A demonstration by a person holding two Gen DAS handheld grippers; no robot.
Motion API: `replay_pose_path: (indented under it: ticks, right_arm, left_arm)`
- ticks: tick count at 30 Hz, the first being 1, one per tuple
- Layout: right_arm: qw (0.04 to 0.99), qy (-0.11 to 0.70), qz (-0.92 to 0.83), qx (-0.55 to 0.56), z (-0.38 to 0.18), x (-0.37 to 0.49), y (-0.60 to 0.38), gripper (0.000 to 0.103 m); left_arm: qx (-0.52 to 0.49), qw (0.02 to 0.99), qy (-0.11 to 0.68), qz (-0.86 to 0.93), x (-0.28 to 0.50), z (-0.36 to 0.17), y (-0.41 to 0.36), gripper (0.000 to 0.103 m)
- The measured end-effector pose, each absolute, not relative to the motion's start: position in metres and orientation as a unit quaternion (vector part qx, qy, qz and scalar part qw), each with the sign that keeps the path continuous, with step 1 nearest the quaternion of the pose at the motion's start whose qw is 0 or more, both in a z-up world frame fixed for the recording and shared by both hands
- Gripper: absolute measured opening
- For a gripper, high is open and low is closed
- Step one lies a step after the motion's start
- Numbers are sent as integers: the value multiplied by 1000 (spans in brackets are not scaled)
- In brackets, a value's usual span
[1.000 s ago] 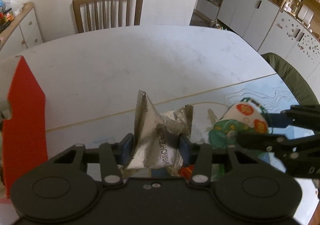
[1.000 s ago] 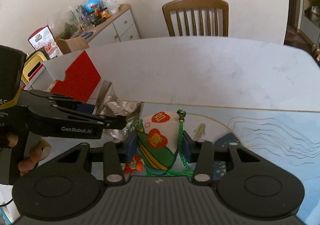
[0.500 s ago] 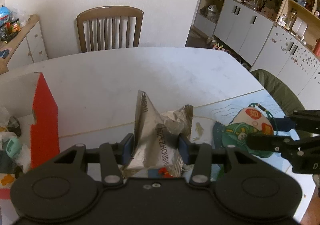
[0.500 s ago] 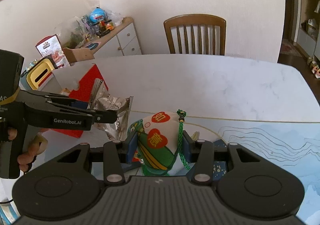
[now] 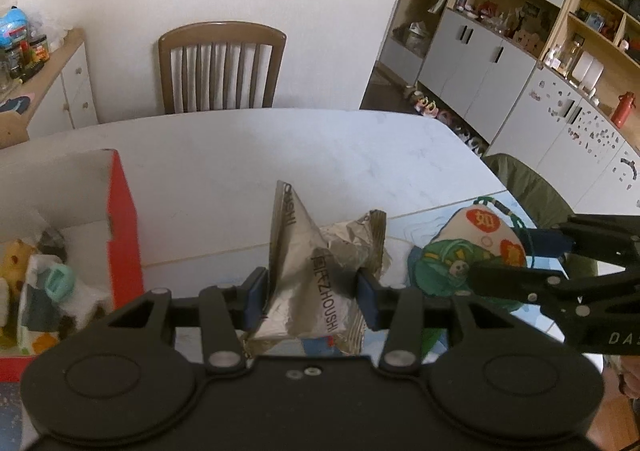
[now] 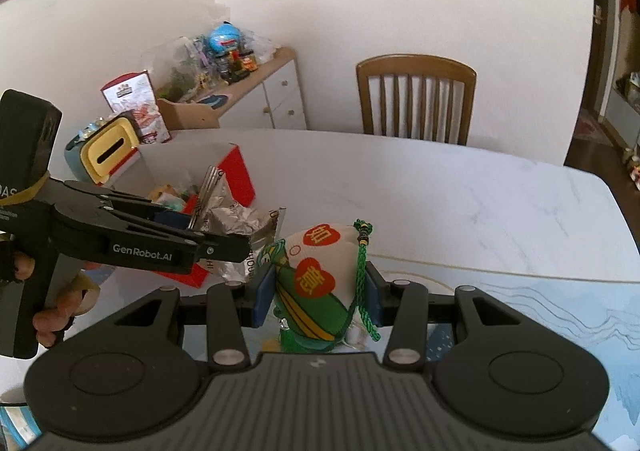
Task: Organize objects
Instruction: 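Carry the silver snack bag and green pouch into the red box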
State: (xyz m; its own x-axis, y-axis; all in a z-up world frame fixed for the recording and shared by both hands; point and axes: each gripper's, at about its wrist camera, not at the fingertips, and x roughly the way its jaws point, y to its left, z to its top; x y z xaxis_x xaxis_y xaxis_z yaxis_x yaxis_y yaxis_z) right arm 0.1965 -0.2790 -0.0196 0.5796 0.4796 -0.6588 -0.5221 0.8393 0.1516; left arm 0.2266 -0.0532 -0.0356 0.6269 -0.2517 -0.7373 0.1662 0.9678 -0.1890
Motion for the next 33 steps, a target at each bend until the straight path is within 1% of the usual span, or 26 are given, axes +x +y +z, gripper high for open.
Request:
replay_pose_path:
  ticks: [9,33]
  right_arm:
    - [889,353,289,-42,-3,191,-235,44]
    - [879,340,321,-91,11,213,-73,44]
  left_arm:
    - [-90,896,420,-110,222,-20,-4,45]
    - [-99,905,413,-35,225,-6,155,45]
